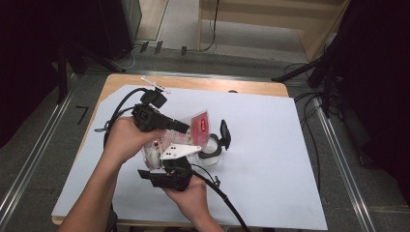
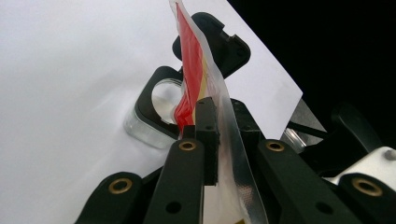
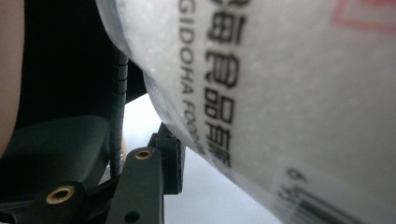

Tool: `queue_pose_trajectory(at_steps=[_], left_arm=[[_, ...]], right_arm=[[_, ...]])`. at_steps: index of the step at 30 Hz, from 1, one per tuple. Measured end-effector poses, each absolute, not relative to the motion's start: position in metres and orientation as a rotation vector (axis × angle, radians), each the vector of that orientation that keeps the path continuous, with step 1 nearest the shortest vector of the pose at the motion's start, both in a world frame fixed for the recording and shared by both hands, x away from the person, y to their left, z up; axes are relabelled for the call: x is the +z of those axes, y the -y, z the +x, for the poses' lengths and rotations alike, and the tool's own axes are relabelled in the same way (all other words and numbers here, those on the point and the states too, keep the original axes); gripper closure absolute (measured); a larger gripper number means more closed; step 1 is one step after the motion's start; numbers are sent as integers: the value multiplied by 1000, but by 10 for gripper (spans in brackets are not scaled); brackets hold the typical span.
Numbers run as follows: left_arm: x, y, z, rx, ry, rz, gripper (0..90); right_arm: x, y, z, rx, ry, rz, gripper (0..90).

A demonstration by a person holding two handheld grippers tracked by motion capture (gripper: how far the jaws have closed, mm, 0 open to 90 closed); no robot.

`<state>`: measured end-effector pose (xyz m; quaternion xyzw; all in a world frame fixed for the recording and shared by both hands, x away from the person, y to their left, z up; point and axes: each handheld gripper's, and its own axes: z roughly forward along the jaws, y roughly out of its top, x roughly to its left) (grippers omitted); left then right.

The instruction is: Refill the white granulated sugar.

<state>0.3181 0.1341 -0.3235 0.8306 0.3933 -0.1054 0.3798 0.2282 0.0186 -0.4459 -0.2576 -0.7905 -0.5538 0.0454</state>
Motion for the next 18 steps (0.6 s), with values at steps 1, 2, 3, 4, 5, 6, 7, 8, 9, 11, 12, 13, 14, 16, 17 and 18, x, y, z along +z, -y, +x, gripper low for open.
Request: queue_pose_trajectory(at_steps=[1,2,3,4,5,6,7,8,9,11,12,13,14,16,17,18], left_arm=[[-323,-134,318,-269,-999,2121,856],[-323,-134,318,-270,-998,2121,856],[-323,-134,318,-270,-995,2122,856],[-323,-134,318,-269,-997,2119,856],[-323,-134,318,-269,-994,2122,856],[-323,-133,317,-270,-998,2122,856],[-323,-133,317,-265,-999,2126,856],[-323,-133,317,-268,-998,2123,855],[-323,-134,318,-269,-994,2125,855],[-323,-133,318,-267,-993,2126,854],[-323,-133,318,-270,-995,2124,855],[-323,-133,318,-272,-996,2126,855],[-323,-134,318,-269,-997,2126,855],[-323,-133,317,-262,-997,2126,855],[-323,-133,317,-262,-998,2120,854],[-322,-133,316,-261,-995,2124,855]], right_arm=[[-446,-19,228,-1691,2421,-787,622],[-446,-18,227,-1691,2429,-786,628],[-445,-18,227,-1692,2434,-784,631],[-445,-18,227,-1694,2434,-785,634],[-445,-18,228,-1695,2430,-790,636],[-446,-18,228,-1696,2429,-794,638],[-446,-18,228,-1697,2426,-799,638],[-446,-19,228,-1698,2425,-802,638],[-446,-19,227,-1699,2424,-805,638],[-446,-19,228,-1703,2423,-807,638],[-446,-19,228,-1703,2422,-808,638],[-446,-19,228,-1704,2424,-807,638],[-447,-19,228,-1703,2423,-806,637],[-447,-20,228,-1704,2422,-806,637],[-447,-20,228,-1705,2423,-805,637],[-446,-20,227,-1705,2422,-806,637]])
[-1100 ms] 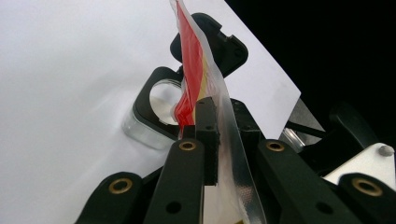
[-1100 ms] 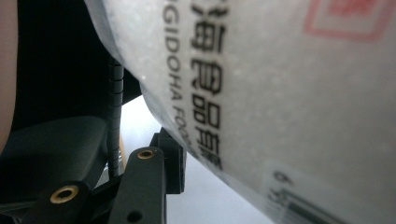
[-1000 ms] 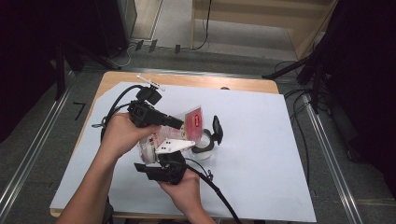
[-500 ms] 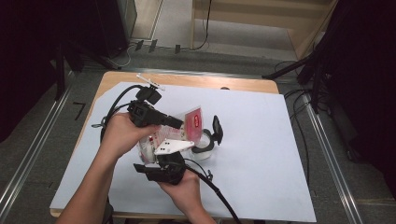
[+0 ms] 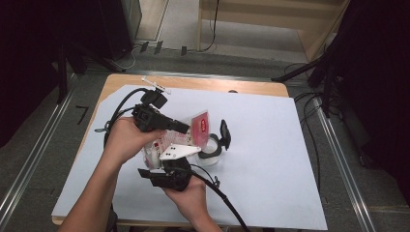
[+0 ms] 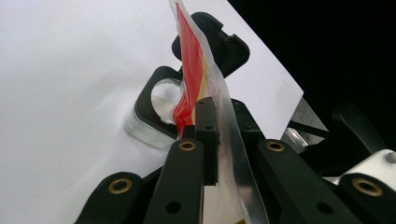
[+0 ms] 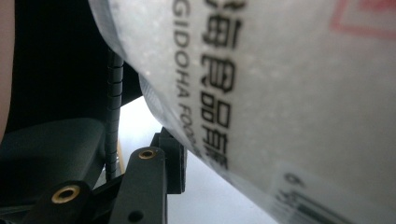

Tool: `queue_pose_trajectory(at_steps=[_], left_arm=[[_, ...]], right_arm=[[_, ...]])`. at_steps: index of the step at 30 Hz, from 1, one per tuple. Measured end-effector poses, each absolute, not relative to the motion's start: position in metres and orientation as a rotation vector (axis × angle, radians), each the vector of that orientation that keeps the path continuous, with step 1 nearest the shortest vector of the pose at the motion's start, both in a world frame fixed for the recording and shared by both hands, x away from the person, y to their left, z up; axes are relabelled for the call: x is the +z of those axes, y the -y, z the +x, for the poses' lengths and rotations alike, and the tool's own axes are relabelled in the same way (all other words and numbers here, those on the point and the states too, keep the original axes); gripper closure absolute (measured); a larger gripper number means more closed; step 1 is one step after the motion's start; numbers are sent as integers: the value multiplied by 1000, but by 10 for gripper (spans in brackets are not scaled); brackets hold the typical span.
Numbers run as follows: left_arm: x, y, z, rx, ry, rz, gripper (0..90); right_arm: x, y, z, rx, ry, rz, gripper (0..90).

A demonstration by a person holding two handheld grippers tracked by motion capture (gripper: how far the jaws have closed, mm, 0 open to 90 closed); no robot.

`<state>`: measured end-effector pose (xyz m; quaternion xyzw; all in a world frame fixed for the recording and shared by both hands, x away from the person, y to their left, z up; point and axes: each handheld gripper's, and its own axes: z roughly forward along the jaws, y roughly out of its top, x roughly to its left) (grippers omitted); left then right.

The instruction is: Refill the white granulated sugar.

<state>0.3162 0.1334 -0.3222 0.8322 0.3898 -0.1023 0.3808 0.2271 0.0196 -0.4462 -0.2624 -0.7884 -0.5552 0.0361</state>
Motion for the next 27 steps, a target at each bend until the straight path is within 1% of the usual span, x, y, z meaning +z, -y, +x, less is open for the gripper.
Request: queue_pose_trajectory(at_steps=[11,22,27], left_arm=[[-323,-133,317,-257,-993,2123,852],[-322,-130,317,-244,-976,2133,854],[-322,-129,315,-235,-969,2145,859]], right_arm=[[-446,-19,227,-1709,2420,-802,636],[-446,-18,227,-1711,2418,-816,616],[-447,-20,227,-1718,2422,-838,627]])
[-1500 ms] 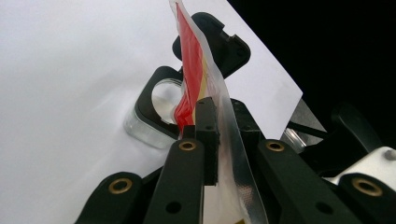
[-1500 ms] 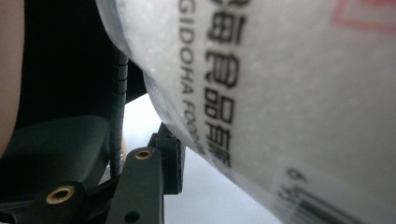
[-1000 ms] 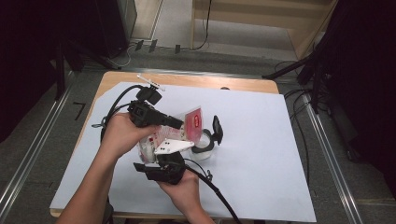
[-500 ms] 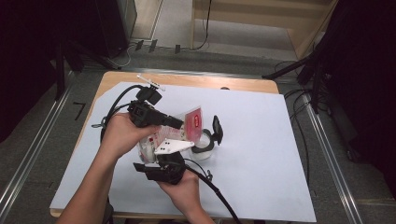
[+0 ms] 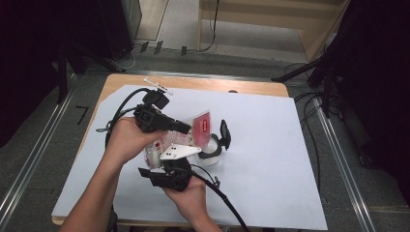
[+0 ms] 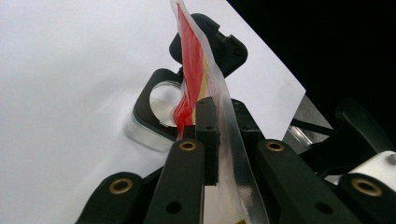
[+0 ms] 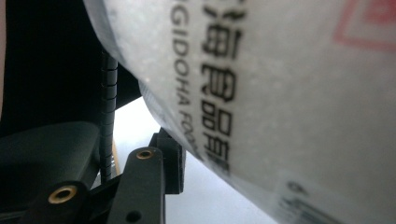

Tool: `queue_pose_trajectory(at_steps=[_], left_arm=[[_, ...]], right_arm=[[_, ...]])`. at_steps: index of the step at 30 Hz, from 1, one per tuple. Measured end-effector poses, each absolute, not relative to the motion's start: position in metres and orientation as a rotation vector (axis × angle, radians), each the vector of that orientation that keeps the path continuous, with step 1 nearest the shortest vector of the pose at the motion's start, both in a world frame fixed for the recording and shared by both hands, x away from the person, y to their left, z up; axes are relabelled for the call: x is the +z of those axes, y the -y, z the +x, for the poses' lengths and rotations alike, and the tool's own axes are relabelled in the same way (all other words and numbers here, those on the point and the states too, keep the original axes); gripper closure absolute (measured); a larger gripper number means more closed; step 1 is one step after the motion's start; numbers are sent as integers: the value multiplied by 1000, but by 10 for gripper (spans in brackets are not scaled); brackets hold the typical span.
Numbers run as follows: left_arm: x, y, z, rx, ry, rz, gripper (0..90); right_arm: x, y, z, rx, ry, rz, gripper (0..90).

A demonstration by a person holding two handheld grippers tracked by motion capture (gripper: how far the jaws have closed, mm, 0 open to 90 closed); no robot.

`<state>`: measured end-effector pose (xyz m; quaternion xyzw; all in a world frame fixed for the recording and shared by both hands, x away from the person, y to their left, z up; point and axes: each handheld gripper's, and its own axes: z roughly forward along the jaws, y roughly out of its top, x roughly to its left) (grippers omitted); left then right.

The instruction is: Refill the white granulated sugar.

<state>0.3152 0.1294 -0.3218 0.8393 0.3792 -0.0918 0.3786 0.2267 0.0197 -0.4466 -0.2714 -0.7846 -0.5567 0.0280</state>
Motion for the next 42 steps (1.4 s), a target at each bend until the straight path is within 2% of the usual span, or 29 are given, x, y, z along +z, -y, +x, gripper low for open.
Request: queue_pose_trajectory(at_steps=[6,42], left_arm=[[-321,-127,313,-189,-950,2165,862],[-320,-124,316,-164,-965,2148,859]], right_arm=[[-446,-19,227,-1714,2413,-841,638],[-441,-20,229,-1708,2410,-877,635]])
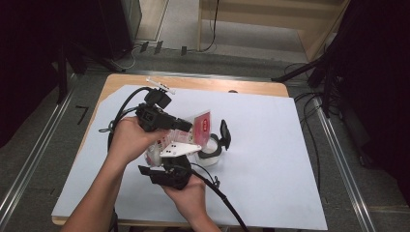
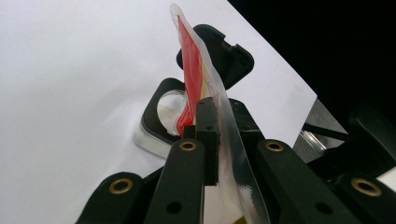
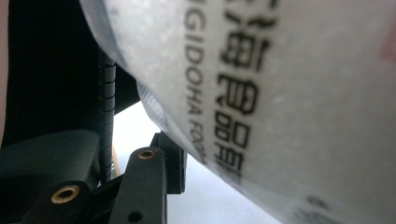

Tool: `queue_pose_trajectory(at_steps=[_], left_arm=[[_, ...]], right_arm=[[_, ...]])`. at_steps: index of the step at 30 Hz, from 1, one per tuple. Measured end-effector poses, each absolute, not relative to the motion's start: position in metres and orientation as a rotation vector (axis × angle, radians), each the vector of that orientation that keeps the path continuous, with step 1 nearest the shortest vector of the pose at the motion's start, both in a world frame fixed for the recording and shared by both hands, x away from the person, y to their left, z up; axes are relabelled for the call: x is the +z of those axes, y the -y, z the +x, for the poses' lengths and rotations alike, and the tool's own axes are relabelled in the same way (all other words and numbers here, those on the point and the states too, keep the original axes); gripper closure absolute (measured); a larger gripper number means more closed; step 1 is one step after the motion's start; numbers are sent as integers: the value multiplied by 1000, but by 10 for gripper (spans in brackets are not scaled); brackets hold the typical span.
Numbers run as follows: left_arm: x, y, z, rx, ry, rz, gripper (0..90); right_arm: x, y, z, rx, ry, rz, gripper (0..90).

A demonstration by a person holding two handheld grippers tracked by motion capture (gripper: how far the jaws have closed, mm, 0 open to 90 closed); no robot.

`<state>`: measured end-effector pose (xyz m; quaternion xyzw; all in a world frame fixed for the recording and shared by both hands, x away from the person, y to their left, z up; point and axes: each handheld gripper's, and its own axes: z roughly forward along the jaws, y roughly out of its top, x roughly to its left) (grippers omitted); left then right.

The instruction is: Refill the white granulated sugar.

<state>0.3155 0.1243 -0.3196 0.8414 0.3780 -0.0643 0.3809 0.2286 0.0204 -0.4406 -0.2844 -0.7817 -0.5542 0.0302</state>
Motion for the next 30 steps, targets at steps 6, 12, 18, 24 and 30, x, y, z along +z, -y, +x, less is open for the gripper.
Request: queue_pose_trajectory(at_steps=[6,12,18,24,30], left_arm=[[-319,-124,315,-158,-966,2143,860],[-319,-123,315,-152,-975,2142,859],[-319,-121,313,-148,-968,2147,860],[-318,-121,313,-148,-972,2151,859],[-318,-121,313,-174,-968,2151,859]], right_arm=[[-441,-20,230,-1714,2411,-877,627],[-440,-19,230,-1710,2397,-878,627],[-440,-18,230,-1709,2401,-876,625],[-440,-18,229,-1707,2398,-875,626],[-440,-18,228,-1713,2402,-873,627]])
